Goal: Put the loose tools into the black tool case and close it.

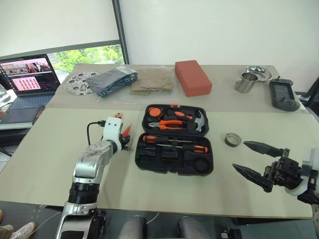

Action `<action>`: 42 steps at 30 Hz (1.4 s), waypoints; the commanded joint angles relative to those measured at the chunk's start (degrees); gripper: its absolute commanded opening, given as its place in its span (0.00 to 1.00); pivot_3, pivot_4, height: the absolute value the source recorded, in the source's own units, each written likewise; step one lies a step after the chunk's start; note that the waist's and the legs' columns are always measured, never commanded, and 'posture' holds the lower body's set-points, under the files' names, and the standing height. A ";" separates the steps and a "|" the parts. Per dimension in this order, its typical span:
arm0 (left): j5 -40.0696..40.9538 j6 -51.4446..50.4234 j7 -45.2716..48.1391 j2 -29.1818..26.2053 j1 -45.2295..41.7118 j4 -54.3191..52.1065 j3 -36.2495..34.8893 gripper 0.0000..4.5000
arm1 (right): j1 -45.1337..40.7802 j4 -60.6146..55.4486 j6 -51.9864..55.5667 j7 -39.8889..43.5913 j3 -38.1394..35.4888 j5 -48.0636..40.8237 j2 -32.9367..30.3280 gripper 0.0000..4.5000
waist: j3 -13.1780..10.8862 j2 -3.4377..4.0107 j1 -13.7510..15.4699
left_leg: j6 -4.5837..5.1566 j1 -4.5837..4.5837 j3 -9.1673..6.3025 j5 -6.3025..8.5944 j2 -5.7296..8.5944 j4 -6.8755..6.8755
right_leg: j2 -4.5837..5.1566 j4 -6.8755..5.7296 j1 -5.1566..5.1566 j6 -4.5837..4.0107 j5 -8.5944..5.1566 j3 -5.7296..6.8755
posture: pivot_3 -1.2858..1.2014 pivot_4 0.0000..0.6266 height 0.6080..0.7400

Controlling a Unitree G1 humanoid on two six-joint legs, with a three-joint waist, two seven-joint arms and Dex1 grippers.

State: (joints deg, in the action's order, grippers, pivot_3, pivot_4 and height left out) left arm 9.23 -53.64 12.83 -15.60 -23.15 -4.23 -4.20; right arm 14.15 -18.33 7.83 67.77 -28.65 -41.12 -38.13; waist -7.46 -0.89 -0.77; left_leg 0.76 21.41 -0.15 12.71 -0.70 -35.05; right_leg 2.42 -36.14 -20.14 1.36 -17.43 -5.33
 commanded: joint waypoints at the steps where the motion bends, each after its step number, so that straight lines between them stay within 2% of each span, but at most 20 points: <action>1: 0.28 2.77 -0.16 -0.04 0.46 -0.91 -1.04 0.10 | -0.17 -1.67 -1.48 0.18 -2.49 -1.70 -0.36 1.00 | 0.00 -0.01 0.01 | 0.00 0.00 0.00 0.00 0.00 0.00 | 0.00 0.00 0.00 0.01 0.00 0.00 | 0.52 0.24 1.00; 6: 1.52 9.79 3.02 -1.35 -0.49 -2.42 -2.22 0.10 | 0.10 -1.51 -1.71 0.44 -2.85 -2.12 -0.08 1.00 | -0.02 -0.04 -0.04 | -0.05 0.03 -0.01 -0.03 -0.01 0.01 | -0.02 0.00 -0.03 0.00 0.00 0.01 | 0.52 0.24 1.00; 9: 4.03 17.94 12.76 -5.01 -2.24 -3.08 -1.32 0.10 | 0.87 -1.58 -1.47 0.77 -3.00 -2.32 0.20 1.00 | -0.03 -0.05 -0.01 | -0.08 0.05 0.00 -0.04 -0.01 0.01 | -0.02 0.01 -0.04 0.00 0.00 0.01 | 0.52 0.24 1.00; 14: 4.40 34.68 34.26 -13.00 -3.87 -0.78 6.76 0.10 | 1.37 -1.12 -2.14 1.26 -2.46 -1.73 0.74 1.00 | 0.00 0.01 -0.02 | -0.16 0.05 0.06 -0.09 0.00 0.07 | 0.01 0.05 -0.04 -0.01 0.01 0.01 | 0.52 0.24 1.00; 20: -1.95 48.92 49.00 -18.09 -9.77 8.37 17.57 0.10 | 1.53 -1.14 -2.64 1.13 -2.23 -1.16 0.64 1.00 | -0.01 0.00 -0.06 | -0.15 0.06 0.14 -0.09 0.00 0.07 | -0.04 0.10 -0.03 0.00 0.01 -0.01 | 0.52 0.24 1.00; 28: -4.85 49.06 59.00 -16.59 -17.48 14.57 25.33 0.10 | 2.74 -2.94 -2.91 -0.30 -2.49 -1.04 0.84 1.00 | 0.00 0.02 -0.13 | -0.14 0.33 0.15 -0.09 -0.01 -0.02 | -0.14 0.09 -0.11 0.02 0.00 -0.02 | 0.52 0.24 1.00; 34: -7.66 45.87 61.81 -17.07 -19.01 15.43 28.12 0.10 | 2.98 -3.55 -3.04 -1.00 -2.35 -0.99 0.91 1.00 | 0.00 0.03 -0.33 | -0.13 0.53 0.12 -0.09 -0.02 -0.05 | -0.28 0.05 -0.11 0.03 -0.01 -0.04 | 0.52 0.24 1.00; 42: -11.14 44.20 60.95 -16.72 -18.85 15.66 28.88 0.10 | 2.93 -4.36 -2.80 -1.72 -1.95 -0.98 0.85 1.00 | 0.04 0.09 -0.12 | -0.12 0.52 0.08 -0.09 -0.05 -0.19 | -0.35 0.04 -0.12 0.03 -0.01 -0.04 | 0.52 0.24 1.00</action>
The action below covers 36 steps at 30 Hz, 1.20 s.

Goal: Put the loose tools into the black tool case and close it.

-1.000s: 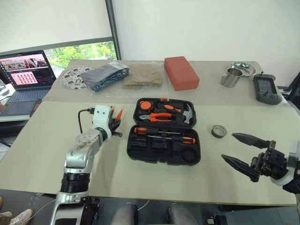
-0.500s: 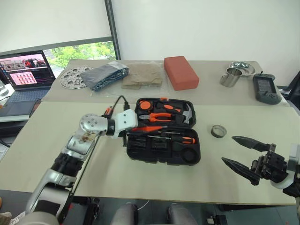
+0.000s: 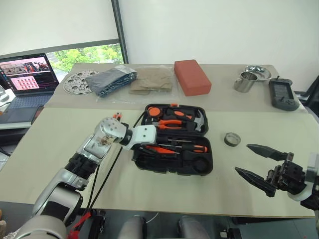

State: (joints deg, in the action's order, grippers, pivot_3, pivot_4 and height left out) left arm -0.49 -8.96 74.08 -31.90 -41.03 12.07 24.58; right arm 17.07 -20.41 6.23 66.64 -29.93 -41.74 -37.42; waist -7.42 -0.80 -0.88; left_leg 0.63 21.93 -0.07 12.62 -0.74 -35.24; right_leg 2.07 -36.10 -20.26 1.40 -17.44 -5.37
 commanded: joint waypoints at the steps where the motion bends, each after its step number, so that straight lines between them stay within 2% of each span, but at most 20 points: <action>1: -1.66 -0.60 -0.56 -0.46 -0.80 -0.55 -0.04 0.10 | -0.02 -2.48 -1.08 -0.77 -0.55 -0.37 0.11 1.00 | 0.00 0.00 0.00 | 0.00 0.01 -0.01 0.00 0.00 0.00 | 0.00 0.00 0.00 0.00 0.00 -0.01 | 0.52 0.24 1.00; 20: -5.93 1.65 -0.53 -0.82 -0.31 5.65 2.24 0.10 | 0.43 -3.84 -0.39 -1.66 -0.65 -1.55 -0.29 1.00 | 0.09 0.13 -0.11 | 0.00 0.00 -0.04 0.00 0.00 -0.03 | -0.03 -0.10 0.07 0.00 0.00 -0.06 | 0.52 0.24 1.00; 30: -7.37 3.87 0.68 2.51 -2.14 10.26 4.58 0.10 | 0.00 -3.42 -0.65 -1.46 -0.04 -1.20 -0.07 1.00 | 0.29 0.40 0.13 | 0.00 -0.01 0.06 0.00 0.02 -0.20 | -0.04 -0.16 0.13 0.03 -0.01 -0.08 | 0.52 0.24 1.00; 36: -8.86 3.23 0.64 4.05 -3.12 12.14 5.51 0.10 | -0.08 -3.37 -0.83 -1.51 0.07 -1.02 0.10 1.00 | 0.36 0.51 0.23 | 0.04 0.04 0.04 0.02 0.01 -0.61 | -0.18 -0.17 0.16 0.39 -0.18 -0.07 | 0.52 0.24 1.00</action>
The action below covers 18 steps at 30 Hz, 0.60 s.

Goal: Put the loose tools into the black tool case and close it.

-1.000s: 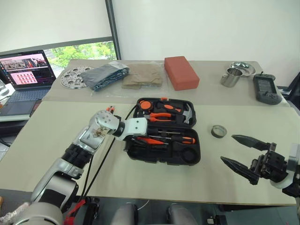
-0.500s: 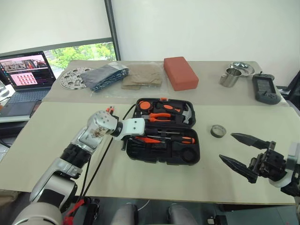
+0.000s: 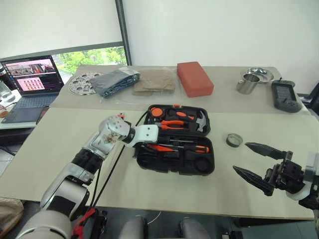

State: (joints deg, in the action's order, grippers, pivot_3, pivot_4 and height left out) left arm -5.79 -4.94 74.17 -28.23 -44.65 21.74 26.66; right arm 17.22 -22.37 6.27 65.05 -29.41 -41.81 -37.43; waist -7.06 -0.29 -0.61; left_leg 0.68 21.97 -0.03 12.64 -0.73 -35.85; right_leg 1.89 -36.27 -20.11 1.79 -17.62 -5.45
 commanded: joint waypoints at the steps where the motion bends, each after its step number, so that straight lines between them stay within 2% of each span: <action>1: -3.93 -1.18 0.45 0.57 0.36 2.72 3.61 0.10 | -0.21 -1.45 -0.89 0.04 -0.43 -0.93 0.16 1.00 | 0.00 0.00 -0.10 | 0.00 0.00 0.00 0.00 0.00 0.00 | -0.01 0.00 0.01 0.01 0.00 -0.01 | 0.52 0.24 1.00; 15: -4.90 -3.65 0.78 2.20 0.28 4.19 3.46 0.10 | -0.38 -1.02 -1.09 0.16 -0.56 -0.83 0.03 1.00 | 0.09 0.09 -0.03 | 0.00 0.01 -0.01 0.00 -0.03 -0.06 | -0.14 -0.09 0.14 0.06 -0.03 -0.09 | 0.52 0.24 1.00; 17: -4.09 -3.73 0.80 2.52 0.55 4.06 2.81 0.32 | -0.56 -0.93 -1.07 0.20 -0.45 -0.80 -0.01 1.00 | 0.09 0.10 -0.03 | 0.00 0.01 -0.01 0.00 -0.03 -0.06 | -0.14 -0.09 0.14 0.06 -0.03 -0.10 | 0.52 0.24 1.00; 18: -3.76 -3.80 0.56 2.71 0.66 3.99 2.39 0.37 | -0.67 -0.92 -1.04 0.19 -0.35 -0.79 -0.02 1.00 | 0.09 0.10 -0.09 | 0.00 0.01 -0.01 0.00 -0.03 -0.06 | -0.14 -0.09 0.14 0.06 -0.03 -0.10 | 0.52 0.24 1.00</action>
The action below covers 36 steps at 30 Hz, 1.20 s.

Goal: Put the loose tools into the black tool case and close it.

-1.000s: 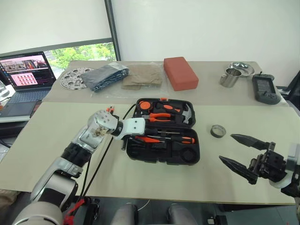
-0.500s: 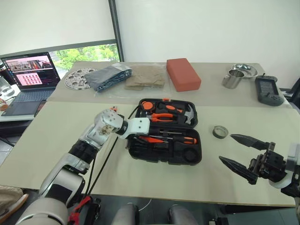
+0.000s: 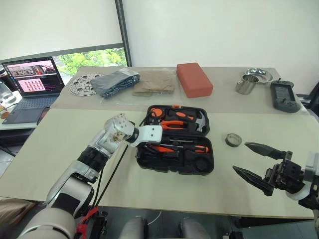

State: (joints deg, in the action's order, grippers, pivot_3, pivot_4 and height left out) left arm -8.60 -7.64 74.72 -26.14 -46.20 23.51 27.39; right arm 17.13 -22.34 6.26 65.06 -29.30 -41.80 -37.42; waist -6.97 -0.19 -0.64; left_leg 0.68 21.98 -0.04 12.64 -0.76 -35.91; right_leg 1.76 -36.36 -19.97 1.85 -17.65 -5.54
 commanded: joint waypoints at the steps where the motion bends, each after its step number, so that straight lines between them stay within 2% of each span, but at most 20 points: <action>1: -0.74 -1.26 -0.32 0.77 2.35 2.04 1.23 0.46 | -0.66 -0.95 -1.01 0.18 -0.35 -0.75 -0.01 1.00 | 0.00 0.00 -0.09 | 0.00 0.00 0.00 0.00 -0.01 0.00 | 0.00 0.00 -0.01 0.00 0.00 0.00 | 0.52 0.24 1.00; 4: -0.03 -1.80 -1.19 1.25 2.59 1.37 -0.21 0.72 | -1.04 -0.76 -0.90 0.21 -0.08 -0.62 -0.08 1.00 | 0.01 0.04 -0.10 | 0.00 0.02 0.00 0.00 0.00 0.01 | -0.04 -0.03 -0.03 -0.01 0.00 -0.04 | 0.52 0.24 1.00; 8: 3.37 -4.59 0.43 0.28 3.54 -3.24 -2.95 0.99 | -1.80 -1.01 -0.45 -0.36 0.64 -0.45 -0.29 1.00 | 0.01 0.03 0.11 | 0.01 0.00 -0.07 -0.01 -0.01 -0.15 | -0.06 -0.20 -0.11 0.01 -0.01 -0.07 | 0.52 0.24 1.00; 23: 16.14 -18.77 3.36 -7.62 2.58 -19.94 -13.43 0.99 | -3.27 0.99 -0.52 0.72 1.04 -0.47 -1.25 1.00 | -0.12 -0.10 -0.41 | 0.01 0.08 -0.15 -0.01 -0.13 -0.05 | -0.28 -0.29 -0.31 -0.07 -0.04 -0.14 | 0.52 0.24 1.00; 26: 18.38 -20.03 2.07 -8.77 2.43 -19.10 -16.24 0.99 | -4.02 1.58 -0.52 1.05 1.45 -0.33 -1.33 1.00 | -0.12 -0.10 -0.38 | 0.01 0.08 -0.15 -0.01 -0.14 -0.05 | -0.26 -0.30 -0.31 -0.07 -0.04 -0.14 | 0.52 0.24 1.00; 29: 18.05 -16.51 -1.39 -8.80 2.41 -14.86 -18.84 0.99 | -4.57 1.95 -0.45 1.27 1.78 -0.24 -1.35 1.00 | -0.12 -0.10 -0.39 | 0.01 0.06 -0.17 -0.01 -0.14 -0.05 | -0.27 -0.30 -0.31 -0.07 -0.04 -0.15 | 0.52 0.24 1.00; 33: 19.78 -12.82 -6.34 -4.58 2.69 -11.86 -21.28 0.99 | -5.01 2.63 -0.71 1.79 2.19 0.00 -1.26 1.00 | -0.13 -0.12 -0.24 | 0.01 0.07 -0.23 -0.01 -0.14 -0.06 | -0.25 -0.29 -0.30 -0.08 -0.04 -0.14 | 0.52 0.24 1.00; 36: 20.15 -12.62 -6.36 -4.40 4.44 -11.65 -21.43 0.99 | -5.21 2.64 -0.82 1.79 2.39 0.06 -1.15 1.00 | -0.13 -0.12 -0.16 | 0.01 0.12 -0.31 -0.01 -0.11 -0.07 | -0.19 -0.28 -0.31 -0.16 0.01 -0.15 | 0.52 0.24 1.00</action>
State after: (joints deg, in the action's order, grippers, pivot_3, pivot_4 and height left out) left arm 10.73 -21.43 69.02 -29.83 -42.10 12.18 7.55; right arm 12.22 -19.06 6.27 66.43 -26.07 -41.63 -37.91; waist -7.10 -0.32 -0.80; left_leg 0.68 22.10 -0.35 12.63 -0.87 -35.97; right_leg 1.56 -36.62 -20.27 1.61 -17.59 -5.69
